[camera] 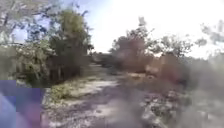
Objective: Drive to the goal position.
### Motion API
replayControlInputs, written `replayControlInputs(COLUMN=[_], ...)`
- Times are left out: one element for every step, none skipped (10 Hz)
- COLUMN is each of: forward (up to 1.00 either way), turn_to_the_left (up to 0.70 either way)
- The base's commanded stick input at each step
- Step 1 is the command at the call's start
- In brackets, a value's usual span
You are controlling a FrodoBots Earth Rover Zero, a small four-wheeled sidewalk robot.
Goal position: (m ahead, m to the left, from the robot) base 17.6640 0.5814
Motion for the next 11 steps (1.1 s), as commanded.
replayControlInputs(forward=[0.70,0.70,0.85,0.85,0.85,0.85,0.85,0.85,0.85,0.85,0.85], turn_to_the_left=[0.00,0.00,0.00,0.00,0.00,0.00,0.00,0.00,0.00,0.00,-0.06])
